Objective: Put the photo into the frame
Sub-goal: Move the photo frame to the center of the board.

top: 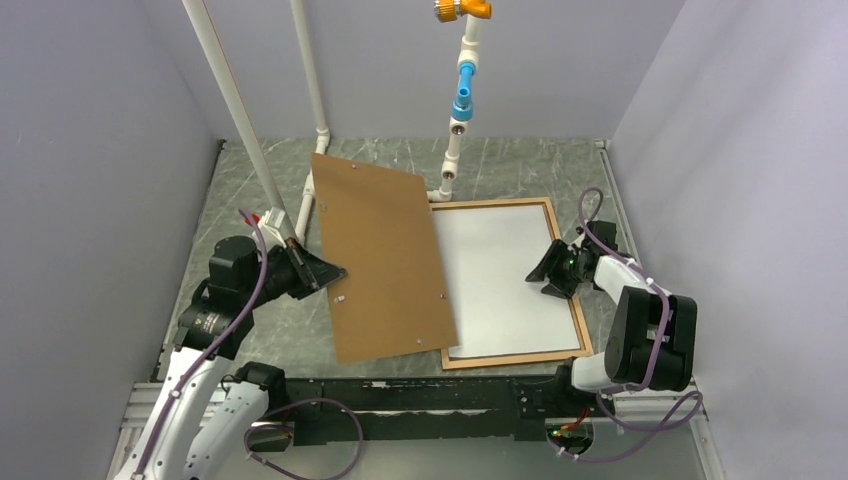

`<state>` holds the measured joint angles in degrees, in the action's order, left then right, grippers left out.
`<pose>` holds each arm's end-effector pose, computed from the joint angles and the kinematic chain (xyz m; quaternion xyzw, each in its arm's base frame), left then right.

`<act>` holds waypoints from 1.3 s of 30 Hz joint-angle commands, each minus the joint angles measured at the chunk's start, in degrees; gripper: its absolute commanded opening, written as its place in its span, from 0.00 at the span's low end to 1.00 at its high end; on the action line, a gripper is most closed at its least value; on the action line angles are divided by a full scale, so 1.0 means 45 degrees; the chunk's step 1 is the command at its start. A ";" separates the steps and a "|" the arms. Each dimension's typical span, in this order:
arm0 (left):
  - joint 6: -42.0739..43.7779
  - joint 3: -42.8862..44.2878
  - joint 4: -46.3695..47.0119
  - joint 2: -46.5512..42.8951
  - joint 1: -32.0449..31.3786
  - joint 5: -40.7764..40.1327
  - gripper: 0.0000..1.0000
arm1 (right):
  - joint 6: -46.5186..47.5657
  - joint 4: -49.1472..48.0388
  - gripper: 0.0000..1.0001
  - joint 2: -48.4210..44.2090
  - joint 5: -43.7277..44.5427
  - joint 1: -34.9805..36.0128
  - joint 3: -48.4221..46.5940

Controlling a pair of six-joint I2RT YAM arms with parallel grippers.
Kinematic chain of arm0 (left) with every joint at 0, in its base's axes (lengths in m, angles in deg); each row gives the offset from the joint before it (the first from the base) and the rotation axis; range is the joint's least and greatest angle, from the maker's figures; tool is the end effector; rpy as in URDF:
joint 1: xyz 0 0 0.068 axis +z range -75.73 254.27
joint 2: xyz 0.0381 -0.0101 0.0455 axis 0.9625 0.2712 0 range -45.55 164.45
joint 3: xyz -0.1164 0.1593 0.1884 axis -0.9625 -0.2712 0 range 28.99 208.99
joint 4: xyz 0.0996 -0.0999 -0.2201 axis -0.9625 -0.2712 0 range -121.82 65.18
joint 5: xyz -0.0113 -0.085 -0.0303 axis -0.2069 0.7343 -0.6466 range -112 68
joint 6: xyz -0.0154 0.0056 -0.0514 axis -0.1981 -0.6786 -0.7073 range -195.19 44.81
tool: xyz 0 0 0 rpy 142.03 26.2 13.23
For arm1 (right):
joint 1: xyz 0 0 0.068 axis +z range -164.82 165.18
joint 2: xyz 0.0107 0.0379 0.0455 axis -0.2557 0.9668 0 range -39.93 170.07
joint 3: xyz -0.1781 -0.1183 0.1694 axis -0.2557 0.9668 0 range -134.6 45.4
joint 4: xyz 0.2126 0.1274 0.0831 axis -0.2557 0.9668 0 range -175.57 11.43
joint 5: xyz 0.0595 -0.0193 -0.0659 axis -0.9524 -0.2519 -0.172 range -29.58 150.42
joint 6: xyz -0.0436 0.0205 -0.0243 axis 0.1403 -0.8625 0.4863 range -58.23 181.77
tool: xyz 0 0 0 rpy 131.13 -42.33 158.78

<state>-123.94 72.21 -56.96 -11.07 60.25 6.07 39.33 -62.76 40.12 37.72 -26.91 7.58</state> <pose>0.1242 -0.0483 0.3175 -0.1149 0.8136 -0.4504 0.3491 0.2387 -0.0371 0.1564 0.2435 0.9268 0.2105 0.1937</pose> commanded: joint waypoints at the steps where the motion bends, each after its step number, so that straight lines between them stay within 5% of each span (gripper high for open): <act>1: -0.0035 0.1141 0.1000 -0.0236 0.0179 0.0504 0.00 | -0.0030 -0.0280 0.56 -0.0073 -0.0873 0.0094 0.0117; 4: -0.0273 0.1165 0.1228 -0.0257 0.0270 0.0605 0.00 | 0.0146 0.0130 0.61 -0.0570 -0.0763 0.0105 -0.0177; 10: -0.1096 0.0671 0.2495 0.0010 0.0461 0.1394 0.00 | 0.0162 0.0886 0.89 -0.1631 0.1614 0.0015 -0.0940; 21: -0.3848 -0.0287 0.6514 -0.0204 0.2105 0.4062 0.00 | -0.0380 0.0493 0.99 -0.1201 0.4097 -0.0461 -0.1507; 27: -0.3108 -0.0093 0.5616 -0.0071 0.2390 0.4349 0.00 | 0.0123 0.0037 0.99 0.0770 0.3686 -0.0597 -0.1932; 33: -0.2696 -0.0437 0.5285 -0.0142 0.2517 0.4620 0.00 | 0.0130 -0.0379 0.88 0.2170 0.1982 -0.0606 -0.2087; 39: -0.2772 -0.1028 0.5663 -0.0135 0.2578 0.4805 0.00 | 0.0391 -0.0523 0.45 0.1847 0.0758 -0.0564 -0.1493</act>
<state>-136.36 67.93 -37.88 -10.89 71.44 25.02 40.44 -64.20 48.97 47.21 -29.84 -0.84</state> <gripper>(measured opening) 0.039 0.552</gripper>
